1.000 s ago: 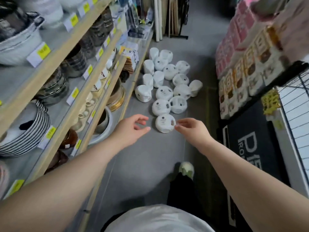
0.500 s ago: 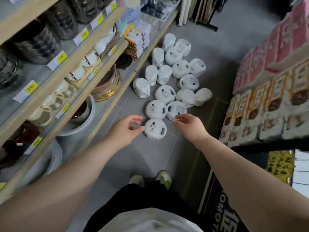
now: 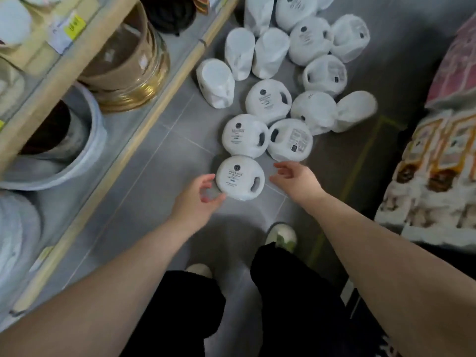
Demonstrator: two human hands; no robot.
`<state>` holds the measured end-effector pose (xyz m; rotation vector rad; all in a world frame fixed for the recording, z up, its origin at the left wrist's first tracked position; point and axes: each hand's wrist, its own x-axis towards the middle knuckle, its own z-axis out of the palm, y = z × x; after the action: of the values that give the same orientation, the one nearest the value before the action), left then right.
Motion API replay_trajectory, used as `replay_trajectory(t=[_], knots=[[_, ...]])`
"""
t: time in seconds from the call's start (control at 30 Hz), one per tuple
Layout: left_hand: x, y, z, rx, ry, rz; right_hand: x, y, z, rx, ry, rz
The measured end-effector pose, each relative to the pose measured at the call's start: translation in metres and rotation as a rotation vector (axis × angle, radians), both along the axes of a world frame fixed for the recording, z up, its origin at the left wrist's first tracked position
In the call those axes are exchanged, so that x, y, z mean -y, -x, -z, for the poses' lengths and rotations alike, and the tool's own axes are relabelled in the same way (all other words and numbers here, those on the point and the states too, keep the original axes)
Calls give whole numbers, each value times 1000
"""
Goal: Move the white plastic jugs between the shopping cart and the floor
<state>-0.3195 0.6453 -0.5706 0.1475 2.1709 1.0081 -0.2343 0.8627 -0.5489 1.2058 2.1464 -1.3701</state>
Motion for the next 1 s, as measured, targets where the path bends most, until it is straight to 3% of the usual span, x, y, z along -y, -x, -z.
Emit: replay_trajectory(t=[0.27, 0.47, 0.67, 0.8, 1.0], knots=[[-52, -1, 221, 62, 74, -61, -38, 32, 230, -31, -8, -252], [-78, -16, 317, 89, 139, -66, -46, 46, 341, -106, 14, -377], [-75, -20, 340, 87, 109, -120, -46, 46, 370, -98, -11, -360], [-73, -16, 343, 36, 70, -162, -39, 43, 372, -163, 109, -323], [-59, 0, 312, 73, 45, -197, -32, 56, 326, -164, 185, -276]])
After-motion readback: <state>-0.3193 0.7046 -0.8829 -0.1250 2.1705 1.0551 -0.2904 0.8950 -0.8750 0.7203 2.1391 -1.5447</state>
